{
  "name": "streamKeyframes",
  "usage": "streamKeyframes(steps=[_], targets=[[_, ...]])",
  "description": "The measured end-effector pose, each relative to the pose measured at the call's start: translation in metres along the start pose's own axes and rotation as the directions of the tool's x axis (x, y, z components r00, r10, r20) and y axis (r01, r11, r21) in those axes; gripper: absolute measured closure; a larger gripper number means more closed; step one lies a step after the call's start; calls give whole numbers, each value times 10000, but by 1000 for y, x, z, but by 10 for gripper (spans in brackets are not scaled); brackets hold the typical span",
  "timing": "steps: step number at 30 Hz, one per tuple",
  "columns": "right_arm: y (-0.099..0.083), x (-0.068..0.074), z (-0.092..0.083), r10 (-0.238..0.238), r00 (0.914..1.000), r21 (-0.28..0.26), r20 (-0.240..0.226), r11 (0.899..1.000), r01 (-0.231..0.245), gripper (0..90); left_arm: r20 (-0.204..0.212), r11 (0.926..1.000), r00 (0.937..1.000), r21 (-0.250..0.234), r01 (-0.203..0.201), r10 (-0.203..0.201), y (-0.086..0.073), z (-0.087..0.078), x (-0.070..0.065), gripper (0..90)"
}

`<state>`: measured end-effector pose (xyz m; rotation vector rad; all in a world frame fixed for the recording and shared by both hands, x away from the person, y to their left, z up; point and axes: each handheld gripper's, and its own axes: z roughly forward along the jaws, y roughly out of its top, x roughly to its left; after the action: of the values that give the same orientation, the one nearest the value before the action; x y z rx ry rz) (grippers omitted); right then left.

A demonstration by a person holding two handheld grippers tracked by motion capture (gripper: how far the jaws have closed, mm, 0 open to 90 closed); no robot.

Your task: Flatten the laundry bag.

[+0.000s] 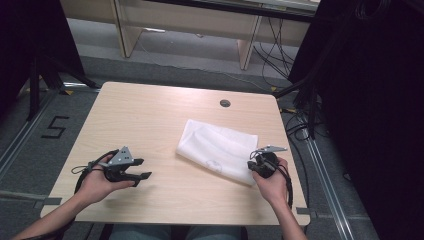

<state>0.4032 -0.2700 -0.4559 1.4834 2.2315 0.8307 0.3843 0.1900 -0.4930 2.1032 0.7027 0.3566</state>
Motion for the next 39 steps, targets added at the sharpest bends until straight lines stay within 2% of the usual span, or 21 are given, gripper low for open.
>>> streamKeyframes(steps=[1,3,6,8,9,10,12,15,19,20,22,23,26,27,28,30,31,34,35,38,39], targets=[[0,-2,-2,135,9999,-68,50,9999,-135,900,-71,9999,9998,-23,171,-171,-1,0,-1,413],[-1,-6,-5,419,9990,-95,126,9991,-418,900,76,9999,9999,-106,89,-88,1,-1,-1,418],[-3,-11,-10,683,9973,-190,270,9975,-678,900,134,9994,9997,-271,224,-220,2,0,-1,430],[-3,-11,-11,672,9976,-239,192,9975,-667,900,138,9991,9996,-330,256,-252,3,1,-2,441],[-2,-10,-9,632,9980,-228,1,9977,-632,900,200,9983,9989,-387,438,-430,3,3,-3,443],[0,-8,-7,591,9983,-275,9,9979,-590,900,191,9993,9997,-322,181,-175,4,3,-2,444],[4,-6,-5,509,9987,-207,-7,9985,-509,900,195,9994,9996,-305,190,-184,5,3,-3,446],[23,6,13,60,9998,123,-198,9999,-57,890,230,9992,9995,-310,242,-235,7,5,-5,445],[42,16,31,-10,9991,448,-427,9990,30,881,230,9999,9997,-82,-85,87,4,5,-6,444],[52,22,43,4,9993,376,-372,9993,10,879,323,9999,9995,-167,-26,32,2,4,-6,444],[57,24,48,99,9993,574,-347,9983,-79,880,279,9999,9996,-144,-35,39,2,3,-7,443],[63,26,60,-59,9995,556,-324,9984,77,900,322,9998,9993,-123,176,-172,2,3,-8,441],[69,28,72,36,9999,679,-143,9977,-26,900,328,9998,9994,-128,-128,132,1,3,-7,441],[71,30,77,174,9998,667,-140,9976,-164,900,367,9997,9991,-166,199,-193,1,4,-9,441],[71,30,77,174,9998,667,-140,9976,-164,900,367,9997,9991,-166,199,-193,1,4,-9,441],[75,34,85,-3,9999,776,-131,9970,13,900,314,9999,9994,-94,140,-137,1,4,-9,441],[78,36,92,-220,9997,814,-122,9964,229,900,337,9999,9994,-27,-122,122,2,3,-8,441],[79,40,97,-183,9997,1054,-182,9942,201,900,348,9999,9994,-131,23,-18,1,4,-9,441],[76,43,102,-374,9991,1151,-202,9926,394,900,380,9999,9993,-130,-64,68,1,4,-9,440],[73,46,101,-349,9993,1150,-166,9927,366,900,327,10000,9995,-61,-33,35,1,3,-8,440],[70,49,100,-443,9988,1155,-202,9922,463,900,342,9999,9994,-87,115,-112,0,4,-9,440]])
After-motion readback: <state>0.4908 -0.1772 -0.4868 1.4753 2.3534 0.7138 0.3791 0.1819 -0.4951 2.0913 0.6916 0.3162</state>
